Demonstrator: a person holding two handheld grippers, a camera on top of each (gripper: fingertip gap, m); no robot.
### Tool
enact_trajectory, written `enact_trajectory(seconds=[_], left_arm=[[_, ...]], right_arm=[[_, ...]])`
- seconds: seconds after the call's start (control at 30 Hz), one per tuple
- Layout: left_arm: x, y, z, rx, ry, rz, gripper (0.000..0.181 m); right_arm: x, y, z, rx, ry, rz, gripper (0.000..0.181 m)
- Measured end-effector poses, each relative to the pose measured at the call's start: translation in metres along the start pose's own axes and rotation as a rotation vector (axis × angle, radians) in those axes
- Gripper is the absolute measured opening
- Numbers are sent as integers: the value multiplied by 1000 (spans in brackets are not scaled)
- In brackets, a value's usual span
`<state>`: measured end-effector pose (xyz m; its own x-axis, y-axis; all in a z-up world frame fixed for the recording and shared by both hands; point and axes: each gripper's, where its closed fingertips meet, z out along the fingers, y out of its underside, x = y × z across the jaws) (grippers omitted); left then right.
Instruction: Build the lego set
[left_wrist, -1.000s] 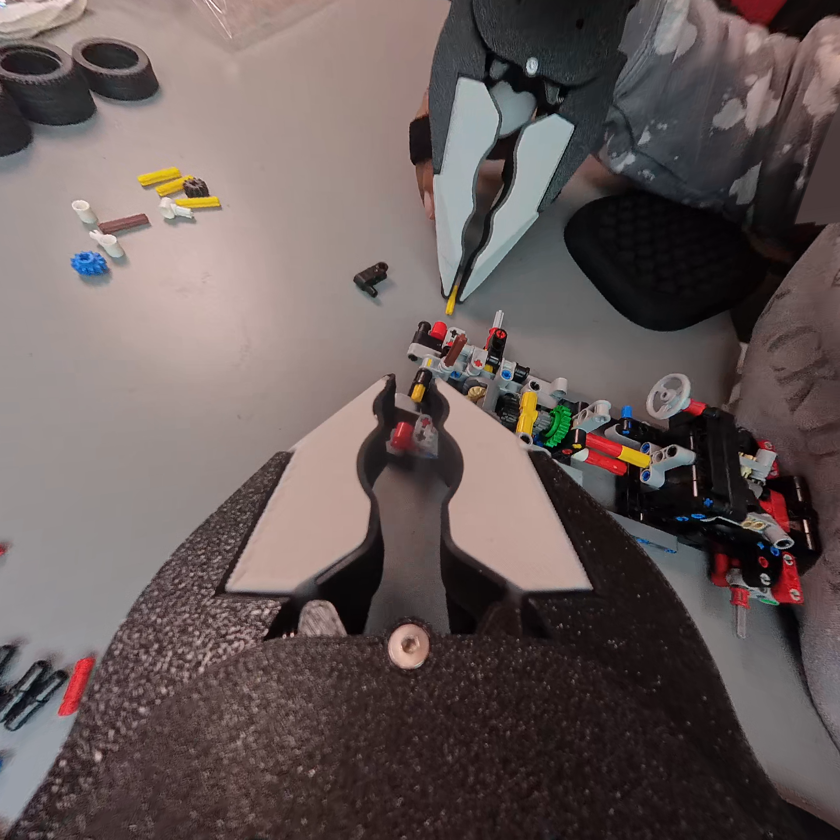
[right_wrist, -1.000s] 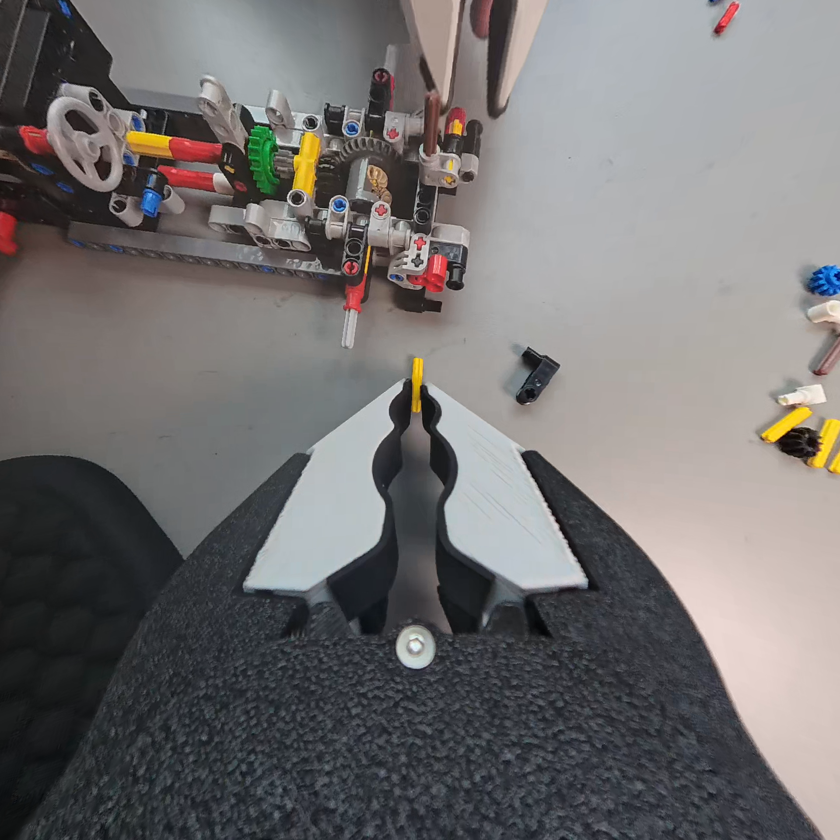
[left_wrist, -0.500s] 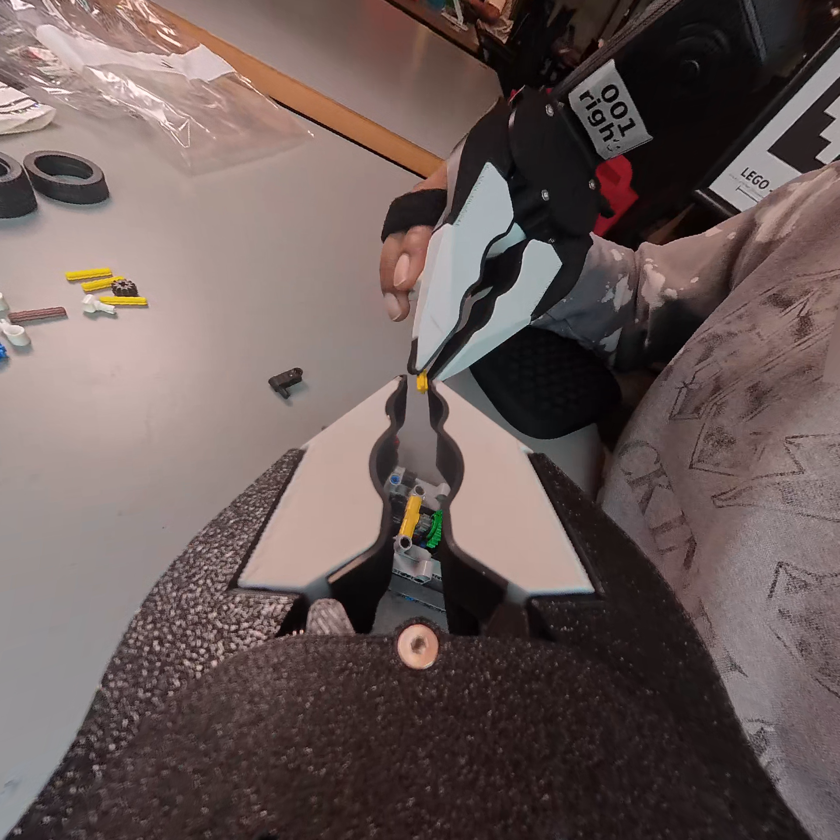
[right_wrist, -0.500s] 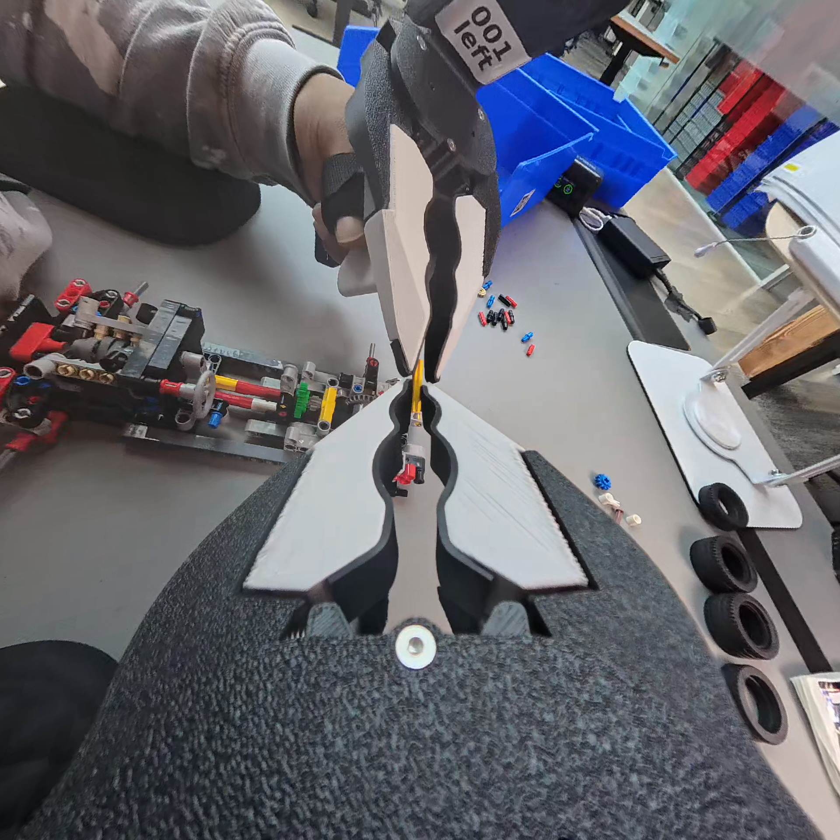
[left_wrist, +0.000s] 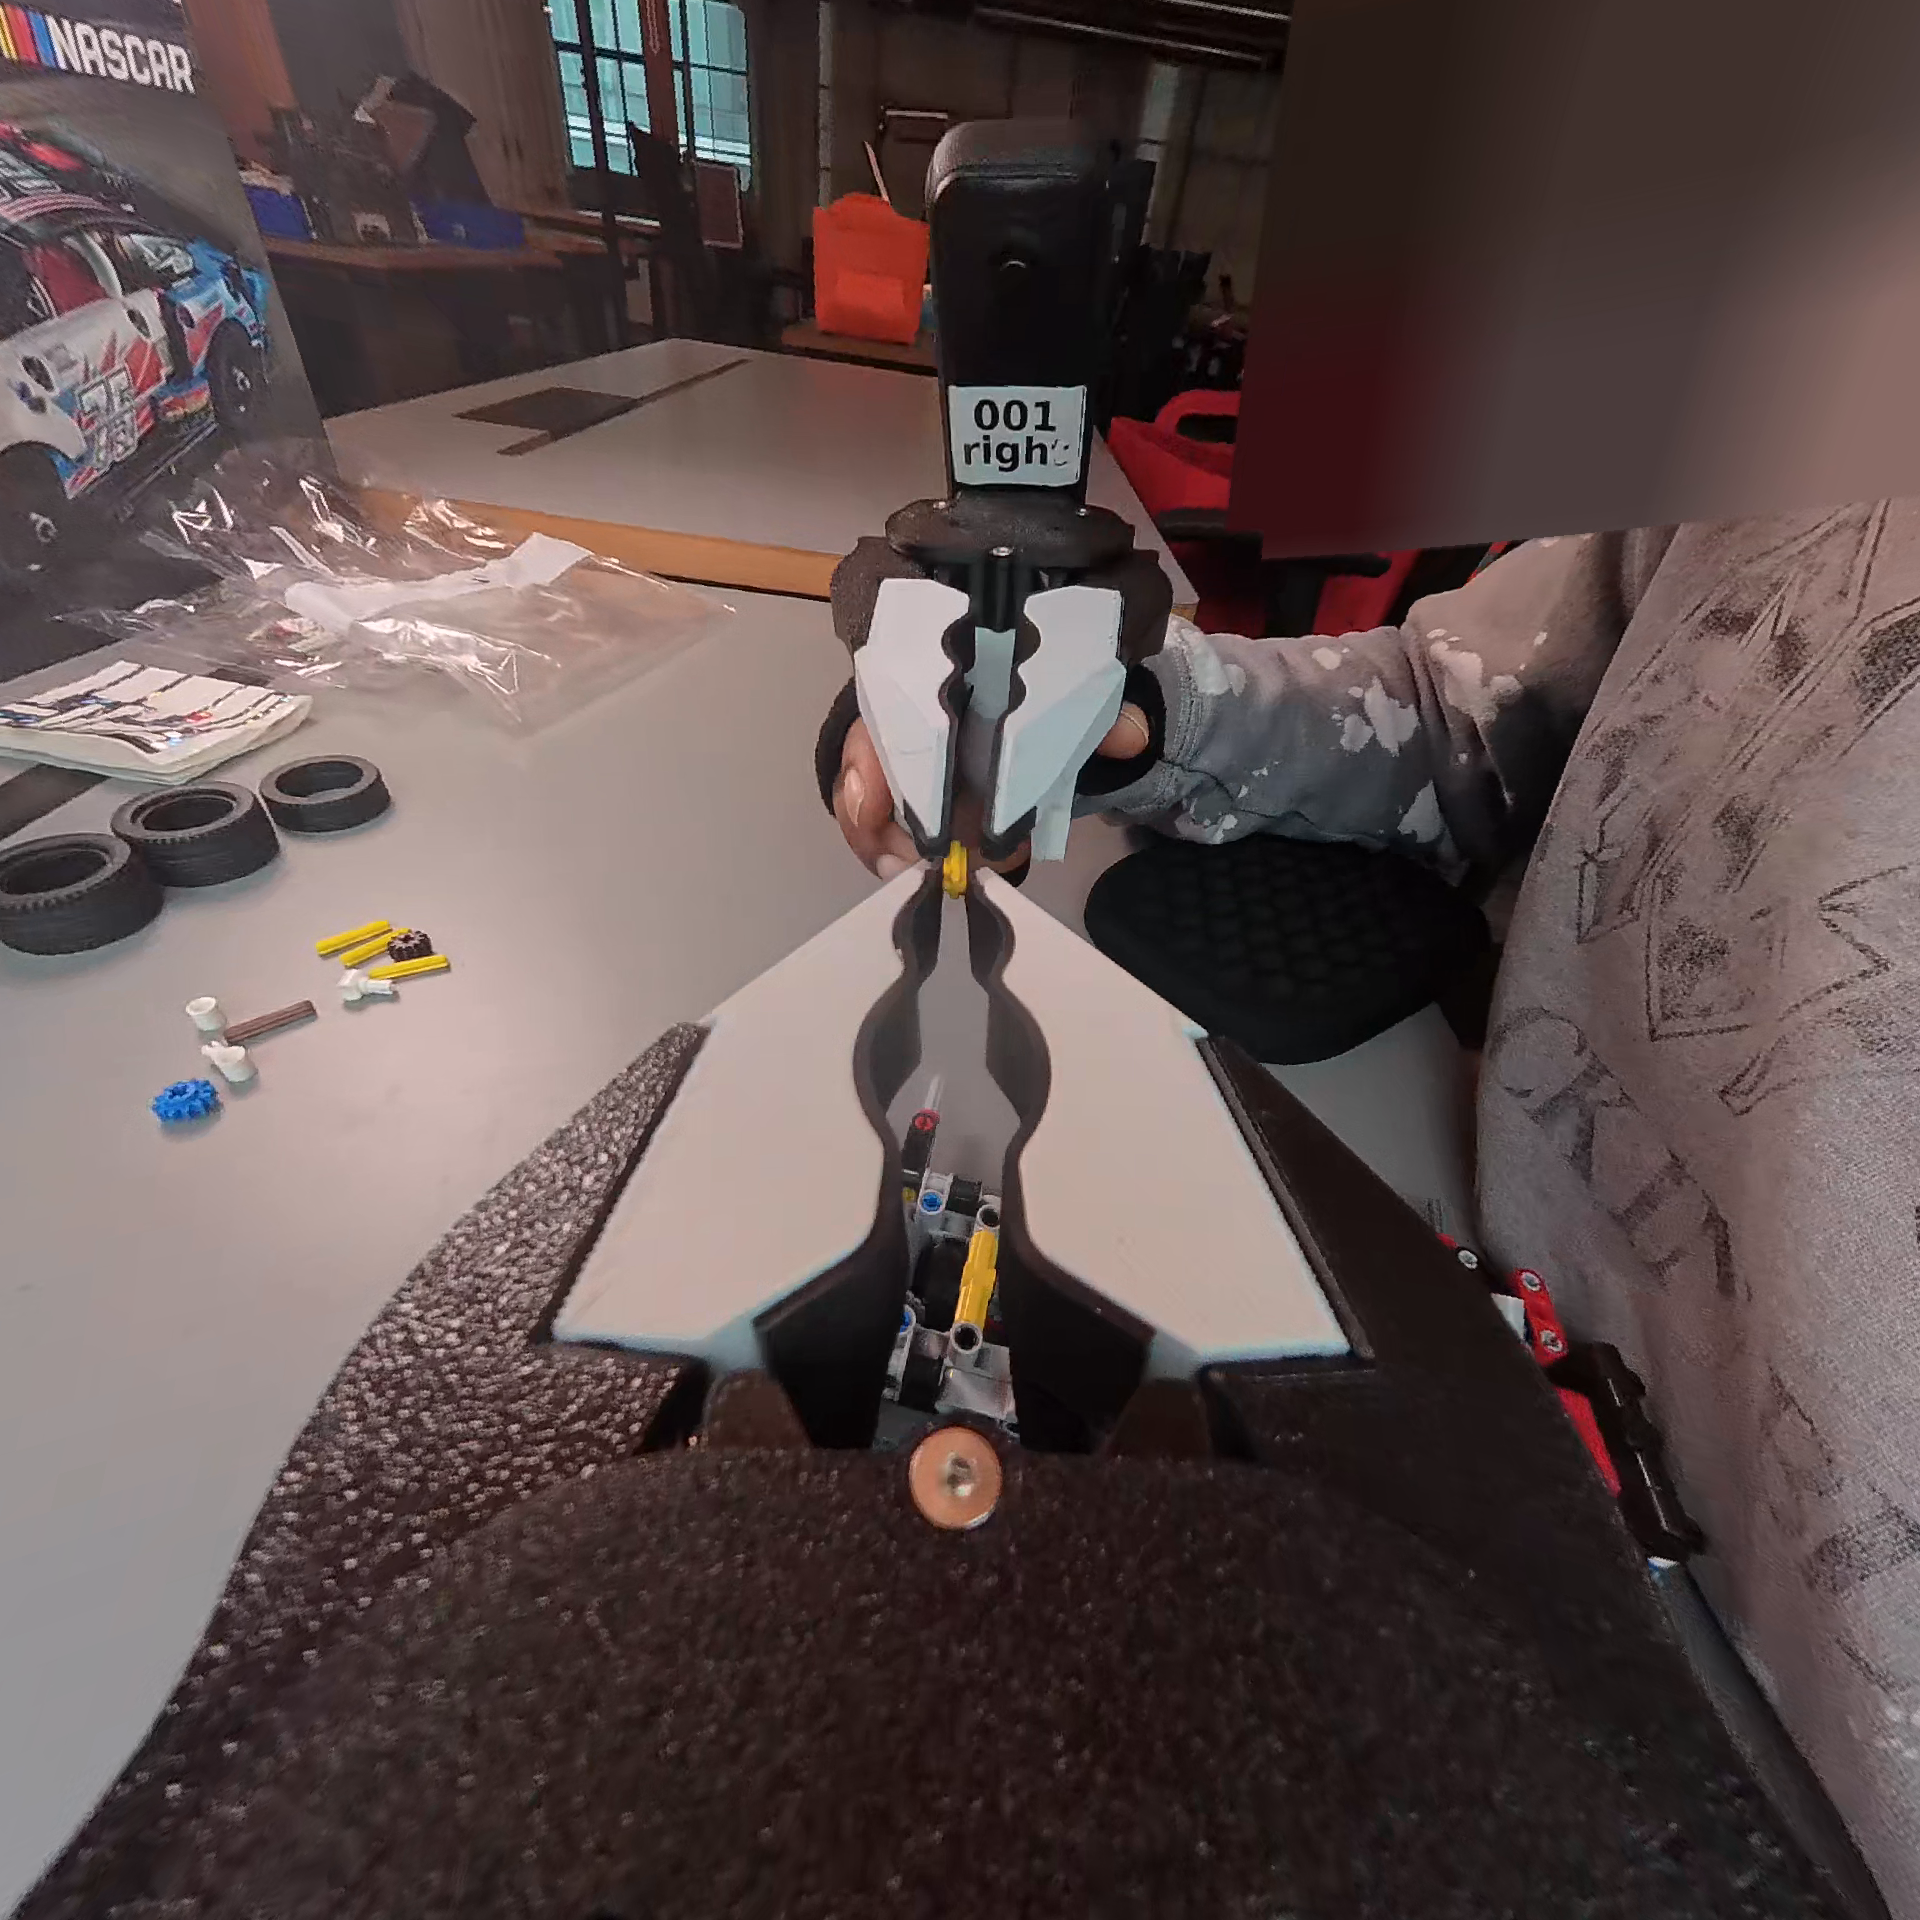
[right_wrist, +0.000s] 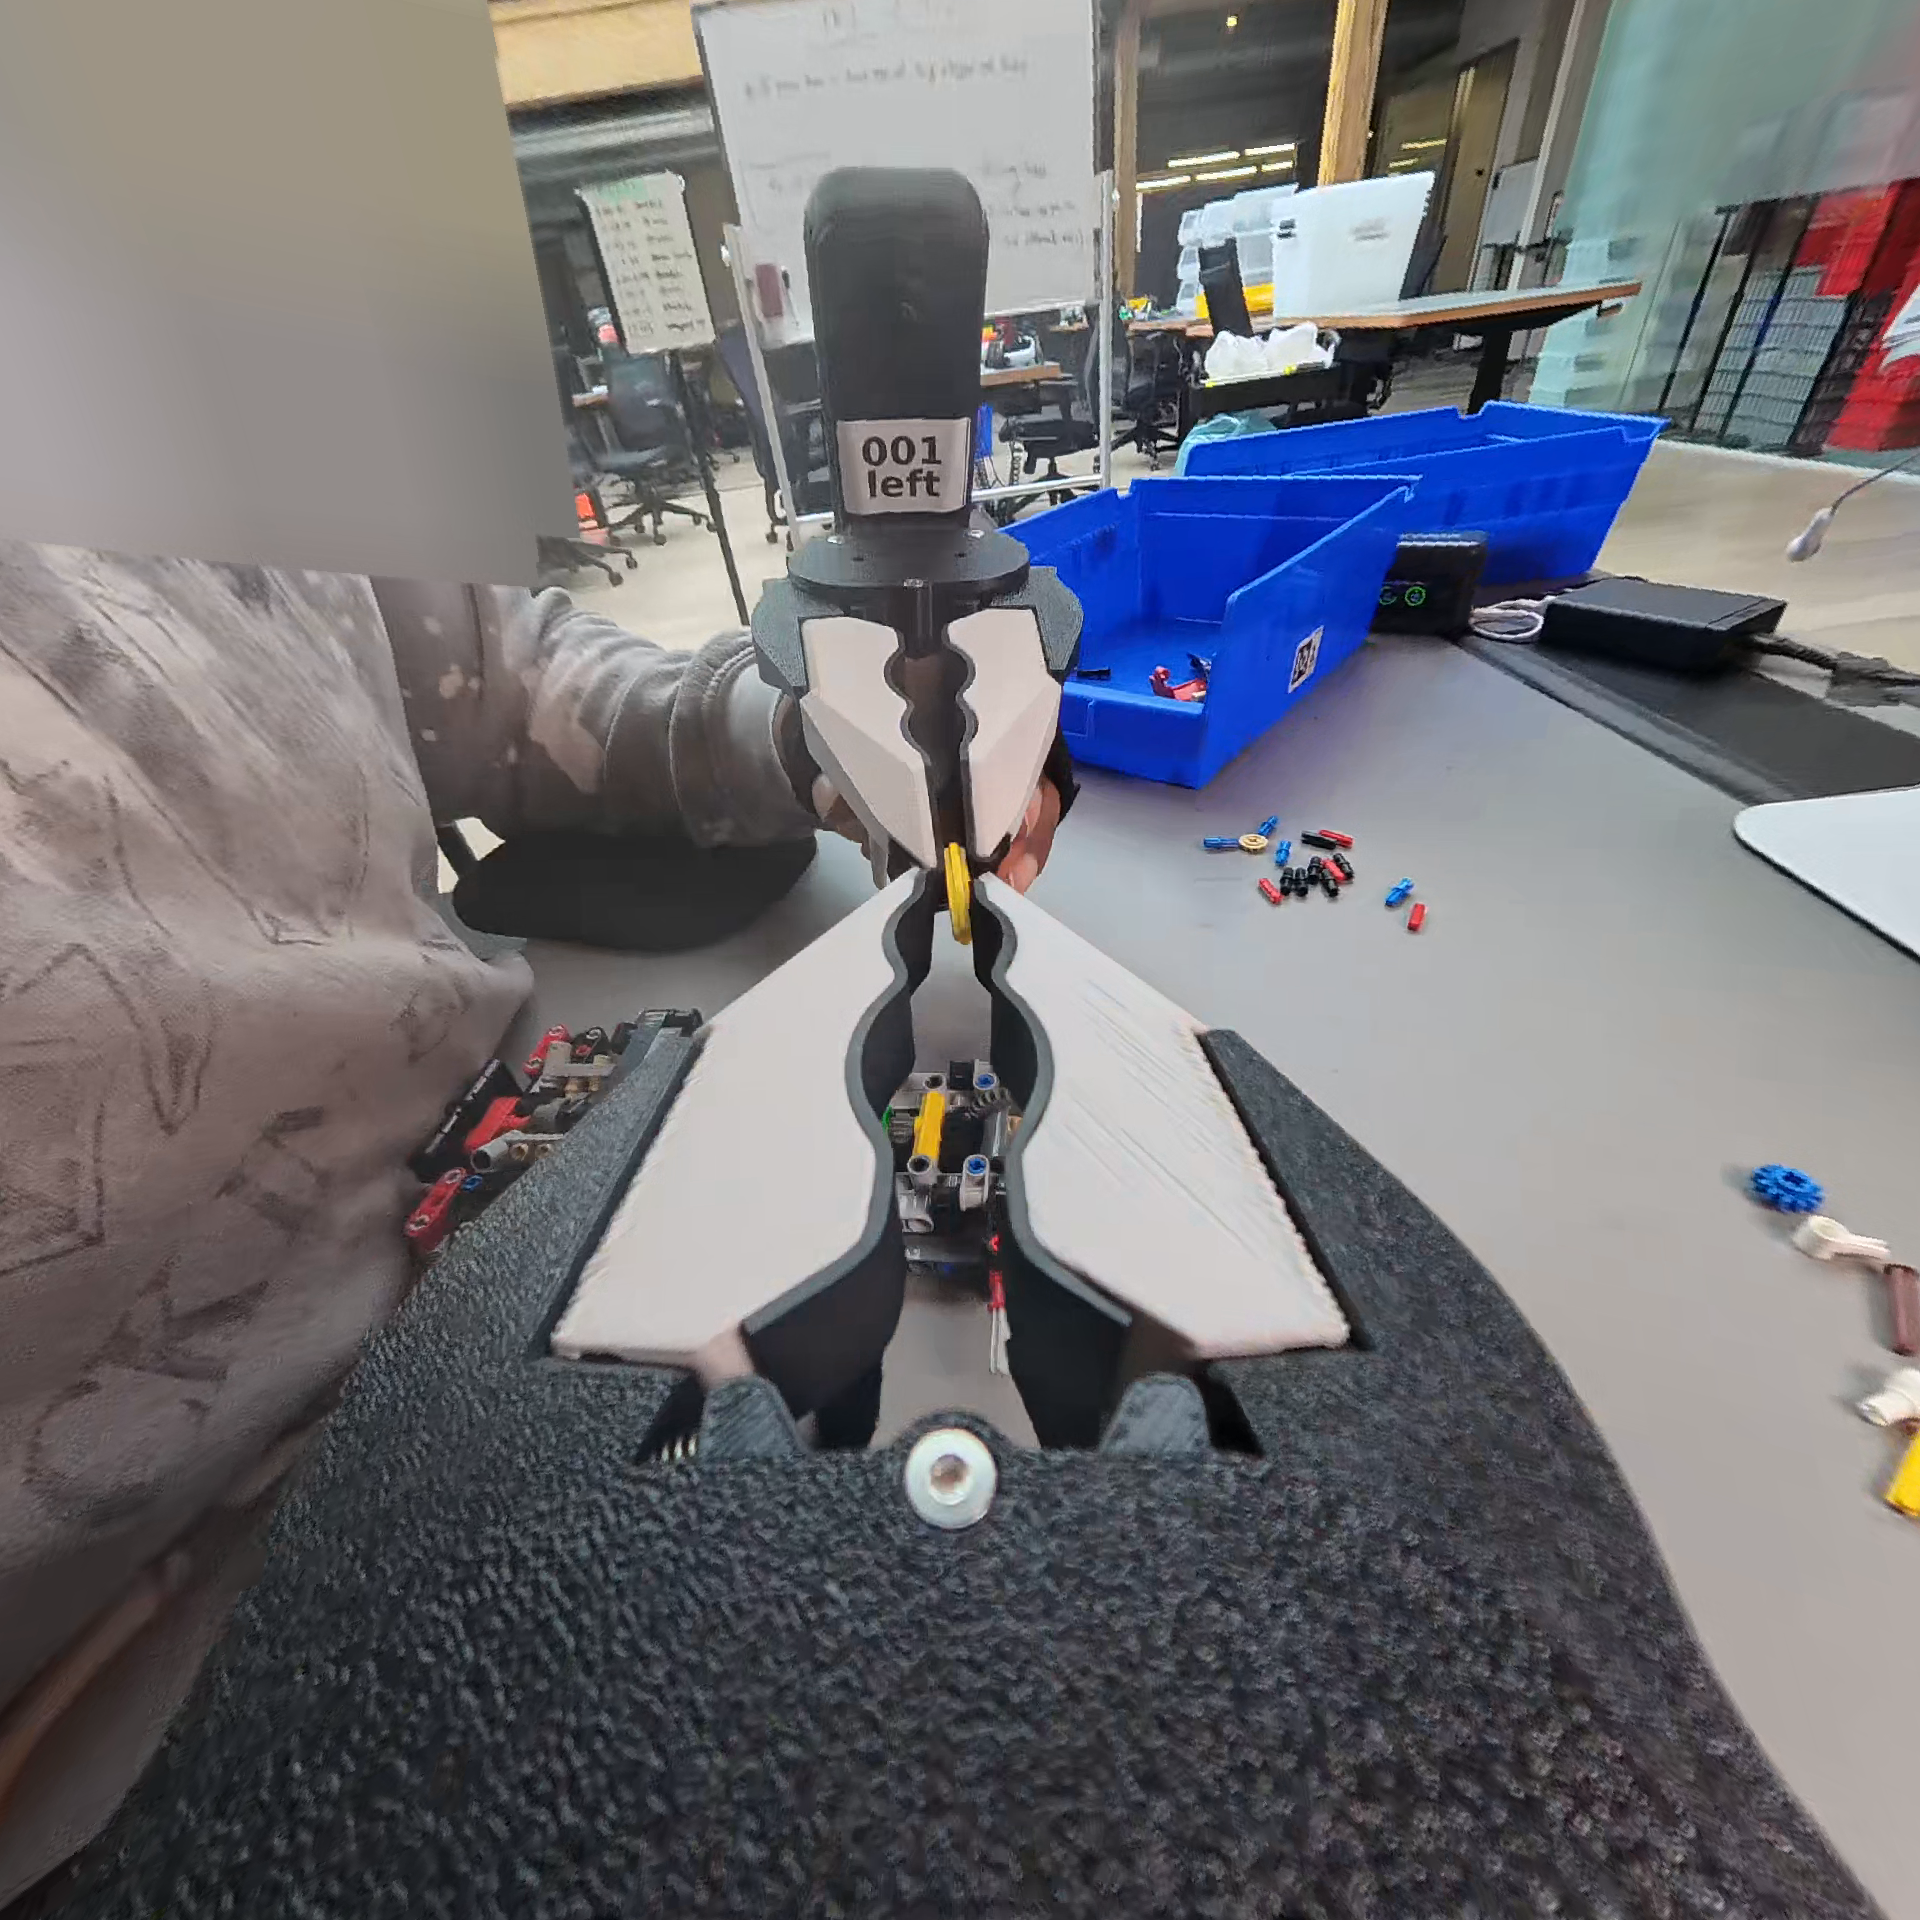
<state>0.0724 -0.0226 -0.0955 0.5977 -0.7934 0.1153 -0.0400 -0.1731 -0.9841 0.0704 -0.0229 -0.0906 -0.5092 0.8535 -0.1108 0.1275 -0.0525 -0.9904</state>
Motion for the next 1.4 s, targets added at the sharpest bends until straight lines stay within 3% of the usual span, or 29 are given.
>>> enact_trajectory(seconds=[0.17, 0.47, 0.53, 0.63, 0.77, 0.9, 1.13, 1.4], left_arm=[[4, -2, 0, 23, 15, 17, 3], [4, 2, 0, 21, 36, -10, 3], [-4, 9, -1, -22, 13, -20, 4], [-29, 30, -11, -136, -67, -59, 24], [-46, 76, -18, -336, -87, -139, 23], [-52, 96, -13, -466, -86, -89, 17], [-49, 97, -5, -481, 22, -107, 8], [-50, 98, -6, -498, 104, -145, 11]], right_arm=[[0, 4, 2, -7, -2, -20, 9], [-3, 5, 3, -10, 4, -80, 2], [3, 10, 4, -46, 35, -91, 2], [27, 31, -1, -156, 128, -68, 2], [46, 65, -2, -276, 174, -3, 1], [44, 74, 8, -337, 173, -9, 2], [43, 89, 15, -434, 166, -27, 1], [44, 90, 16, -443, 164, -16, 1]])
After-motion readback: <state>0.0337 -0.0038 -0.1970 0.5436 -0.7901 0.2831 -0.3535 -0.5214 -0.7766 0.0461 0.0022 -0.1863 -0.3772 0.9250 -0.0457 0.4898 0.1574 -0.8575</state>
